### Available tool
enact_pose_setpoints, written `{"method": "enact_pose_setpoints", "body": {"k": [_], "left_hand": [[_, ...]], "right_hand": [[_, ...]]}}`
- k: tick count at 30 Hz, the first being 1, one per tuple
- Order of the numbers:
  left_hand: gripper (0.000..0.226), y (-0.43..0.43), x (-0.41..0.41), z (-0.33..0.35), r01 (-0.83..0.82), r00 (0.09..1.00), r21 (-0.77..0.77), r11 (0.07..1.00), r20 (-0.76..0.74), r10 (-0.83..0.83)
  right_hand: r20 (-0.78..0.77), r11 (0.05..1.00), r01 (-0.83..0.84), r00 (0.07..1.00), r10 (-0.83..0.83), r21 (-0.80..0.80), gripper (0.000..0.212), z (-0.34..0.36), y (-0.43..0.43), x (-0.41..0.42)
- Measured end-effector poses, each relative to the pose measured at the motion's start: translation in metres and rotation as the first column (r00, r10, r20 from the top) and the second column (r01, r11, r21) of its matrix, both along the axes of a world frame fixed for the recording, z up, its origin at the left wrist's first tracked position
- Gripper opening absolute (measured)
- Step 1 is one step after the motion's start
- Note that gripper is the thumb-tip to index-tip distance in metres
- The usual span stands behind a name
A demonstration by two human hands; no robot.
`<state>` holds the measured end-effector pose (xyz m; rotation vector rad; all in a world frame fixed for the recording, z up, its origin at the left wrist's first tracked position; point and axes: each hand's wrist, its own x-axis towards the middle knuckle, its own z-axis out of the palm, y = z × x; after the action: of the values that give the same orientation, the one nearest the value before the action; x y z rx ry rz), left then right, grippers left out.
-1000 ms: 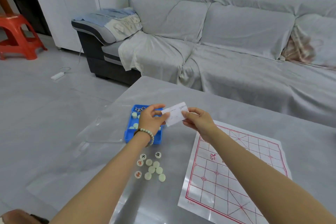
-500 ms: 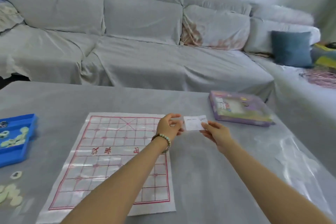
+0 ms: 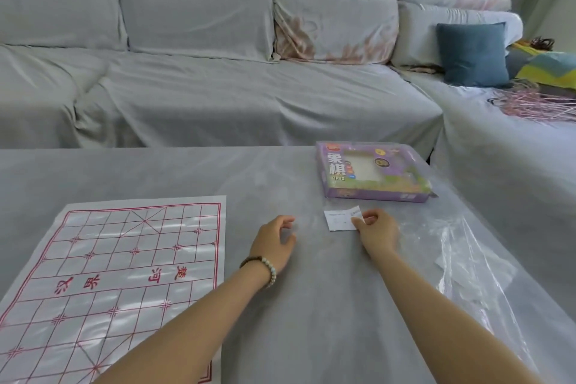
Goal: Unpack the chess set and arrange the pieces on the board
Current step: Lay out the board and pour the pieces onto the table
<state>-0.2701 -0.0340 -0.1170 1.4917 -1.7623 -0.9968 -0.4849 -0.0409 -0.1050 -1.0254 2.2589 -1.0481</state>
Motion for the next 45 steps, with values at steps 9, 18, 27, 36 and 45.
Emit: {"method": "enact_pose_setpoints", "body": {"k": [9,18,27,36,45], "left_hand": [[0.032,0.005,0.049,0.017,-0.046,0.998,-0.069,0.997,0.027,0.048],[0.034,0.03,0.195,0.047,-0.226,0.973,-0.116,0.967,0.016,0.229],[0.031,0.088,0.451,0.041,-0.584,0.792,-0.218,0.782,0.056,0.607],[0.053,0.144,0.579,-0.009,-0.577,0.616,-0.272,0.77,0.475,0.629],[0.076,0.138,0.583,-0.023,-0.578,0.551,-0.313,0.754,0.532,0.643]], "right_hand": [[-0.06,0.977,-0.125,0.991,0.116,-0.175,0.024,0.02,0.001,0.02],[-0.063,0.855,-0.477,0.878,0.474,-0.204,0.016,0.048,0.006,0.198],[-0.076,0.551,-0.825,0.562,0.824,-0.125,0.008,0.041,0.012,0.437],[-0.376,0.082,-0.979,0.006,0.927,0.187,0.049,0.032,0.018,0.603],[-0.612,0.153,-0.886,-0.169,0.773,0.438,0.052,0.008,-0.003,0.669]]}}
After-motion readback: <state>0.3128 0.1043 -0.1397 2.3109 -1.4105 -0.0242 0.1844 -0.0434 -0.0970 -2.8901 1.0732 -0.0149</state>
